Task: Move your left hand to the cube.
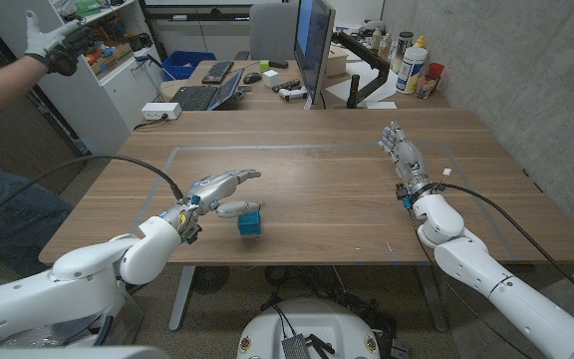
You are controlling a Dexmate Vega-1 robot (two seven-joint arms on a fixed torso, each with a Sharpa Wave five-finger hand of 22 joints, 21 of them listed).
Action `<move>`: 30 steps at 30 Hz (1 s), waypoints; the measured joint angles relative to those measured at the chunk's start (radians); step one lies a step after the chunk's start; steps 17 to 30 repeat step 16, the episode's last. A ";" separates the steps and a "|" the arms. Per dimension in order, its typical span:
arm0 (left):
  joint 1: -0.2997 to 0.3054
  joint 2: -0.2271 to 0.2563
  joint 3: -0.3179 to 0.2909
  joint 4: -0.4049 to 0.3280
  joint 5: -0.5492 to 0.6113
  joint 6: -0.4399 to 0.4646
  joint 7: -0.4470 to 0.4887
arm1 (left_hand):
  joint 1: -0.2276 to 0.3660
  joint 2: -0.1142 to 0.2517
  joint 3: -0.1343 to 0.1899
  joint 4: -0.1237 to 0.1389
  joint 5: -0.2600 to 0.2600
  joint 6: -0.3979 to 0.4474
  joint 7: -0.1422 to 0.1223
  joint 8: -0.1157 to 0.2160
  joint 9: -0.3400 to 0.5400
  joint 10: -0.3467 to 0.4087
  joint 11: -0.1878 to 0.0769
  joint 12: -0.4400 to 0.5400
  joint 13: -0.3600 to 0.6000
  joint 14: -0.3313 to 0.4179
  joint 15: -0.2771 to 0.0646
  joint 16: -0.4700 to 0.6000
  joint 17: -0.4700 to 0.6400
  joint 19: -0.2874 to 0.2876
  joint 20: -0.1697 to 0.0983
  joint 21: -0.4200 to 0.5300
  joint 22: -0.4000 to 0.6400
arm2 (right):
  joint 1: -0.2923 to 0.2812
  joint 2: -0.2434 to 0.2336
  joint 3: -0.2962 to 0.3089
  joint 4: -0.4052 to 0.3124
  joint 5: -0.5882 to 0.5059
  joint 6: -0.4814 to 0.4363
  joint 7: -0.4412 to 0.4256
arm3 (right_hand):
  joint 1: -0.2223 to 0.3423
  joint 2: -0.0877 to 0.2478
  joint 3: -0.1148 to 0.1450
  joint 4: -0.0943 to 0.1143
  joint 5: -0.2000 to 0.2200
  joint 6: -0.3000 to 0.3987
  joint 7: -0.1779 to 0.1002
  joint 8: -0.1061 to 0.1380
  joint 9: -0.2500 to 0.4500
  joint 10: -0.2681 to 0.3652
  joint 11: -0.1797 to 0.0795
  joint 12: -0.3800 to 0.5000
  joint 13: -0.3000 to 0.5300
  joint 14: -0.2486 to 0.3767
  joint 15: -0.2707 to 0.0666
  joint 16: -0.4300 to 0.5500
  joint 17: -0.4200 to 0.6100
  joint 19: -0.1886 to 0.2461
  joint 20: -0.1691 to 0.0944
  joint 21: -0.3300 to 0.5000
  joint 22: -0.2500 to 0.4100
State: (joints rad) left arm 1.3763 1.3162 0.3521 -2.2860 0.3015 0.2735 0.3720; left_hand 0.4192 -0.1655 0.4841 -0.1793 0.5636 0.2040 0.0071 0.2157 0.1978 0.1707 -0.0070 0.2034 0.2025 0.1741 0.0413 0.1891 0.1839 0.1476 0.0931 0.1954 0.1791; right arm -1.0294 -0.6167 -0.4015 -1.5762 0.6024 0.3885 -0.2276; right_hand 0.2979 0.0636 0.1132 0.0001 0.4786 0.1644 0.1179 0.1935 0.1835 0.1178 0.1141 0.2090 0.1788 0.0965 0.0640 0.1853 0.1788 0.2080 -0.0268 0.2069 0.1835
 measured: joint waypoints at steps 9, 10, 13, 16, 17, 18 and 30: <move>-0.042 0.005 0.056 -0.002 0.006 0.004 -0.001 | 0.005 0.005 0.000 0.000 0.003 0.000 0.000 0.000 0.000 0.000 0.000 0.000 0.000 0.000 0.000 0.000 0.000 0.000 0.000 0.000 0.000 | -0.009 -0.013 -0.001 -0.016 0.002 0.003 -0.015 | -0.005 0.005 0.000 0.000 0.000 0.000 0.000 0.000 0.000 0.011 0.004 0.000 0.000 0.004 0.004 0.000 0.000 0.000 0.000 0.000 0.000; -0.046 0.005 0.062 -0.002 0.006 0.004 -0.002 | 0.005 0.005 0.000 0.000 0.003 0.000 0.000 0.000 0.000 0.000 0.000 0.000 0.000 0.000 0.000 0.000 0.000 0.000 0.000 0.000 0.000 | -0.010 -0.014 -0.002 -0.019 0.002 0.003 -0.017 | -0.005 0.005 0.000 0.000 0.000 0.000 0.000 0.000 0.000 0.011 0.004 0.000 0.000 0.004 0.004 0.000 0.000 0.000 0.000 0.000 0.000; -0.050 0.006 0.067 -0.002 0.006 0.004 -0.001 | 0.009 0.001 0.000 0.000 0.003 0.000 0.000 0.000 0.000 0.000 0.000 0.000 0.000 0.000 0.000 0.000 0.000 0.000 0.000 0.000 0.000 | -0.010 -0.018 -0.003 -0.023 0.003 0.003 -0.018 | -0.005 0.005 0.000 0.000 0.000 0.000 0.000 0.000 0.000 0.011 0.004 0.000 0.000 0.004 0.004 0.000 0.000 0.000 0.000 0.000 0.000; -0.063 0.008 0.085 -0.003 0.006 0.004 0.002 | 0.009 0.001 0.000 0.000 0.003 0.000 0.000 0.000 0.000 0.000 0.000 0.000 0.000 0.000 0.000 0.000 0.000 0.000 0.000 0.000 0.000 | -0.011 -0.021 -0.007 -0.029 0.003 0.000 -0.023 | -0.005 0.005 0.000 0.000 0.000 0.000 0.000 0.000 0.000 0.011 0.004 0.000 0.000 0.004 0.004 0.000 0.000 0.000 0.000 0.000 0.000; -0.063 0.008 0.085 -0.003 0.006 0.004 0.002 | 0.009 0.001 0.000 0.000 0.003 0.000 0.000 0.000 0.000 0.000 0.000 0.000 0.000 0.000 0.000 0.000 0.000 0.000 0.000 0.000 0.000 | -0.011 -0.021 -0.007 -0.029 0.003 0.000 -0.023 | -0.005 0.005 0.000 0.000 0.000 0.000 0.000 0.000 0.000 0.011 0.004 0.000 0.000 0.004 0.004 0.000 0.000 0.000 0.000 0.000 0.000; -0.063 0.008 0.085 -0.003 0.006 0.004 0.002 | 0.009 0.001 0.000 0.000 0.003 0.000 0.000 0.000 0.000 0.000 0.000 0.000 0.000 0.000 0.000 0.000 0.000 0.000 0.000 0.000 0.000 | -0.011 -0.021 -0.007 -0.029 0.003 0.000 -0.023 | -0.005 0.005 0.000 0.000 0.000 0.000 0.000 0.000 0.000 0.011 0.004 0.000 0.000 0.004 0.004 0.000 0.000 0.000 0.000 0.000 0.000; -0.063 0.008 0.085 -0.003 0.006 0.004 0.002 | 0.009 0.001 0.000 0.000 0.003 0.000 0.000 0.000 0.000 0.000 0.000 0.000 0.000 0.000 0.000 0.000 0.000 0.000 0.000 0.000 0.000 | -0.011 -0.021 -0.007 -0.029 0.003 0.000 -0.023 | -0.005 0.005 0.000 0.000 0.000 0.000 0.000 0.000 0.000 0.011 0.004 0.000 0.000 0.004 0.004 0.000 0.000 0.000 0.000 0.000 0.000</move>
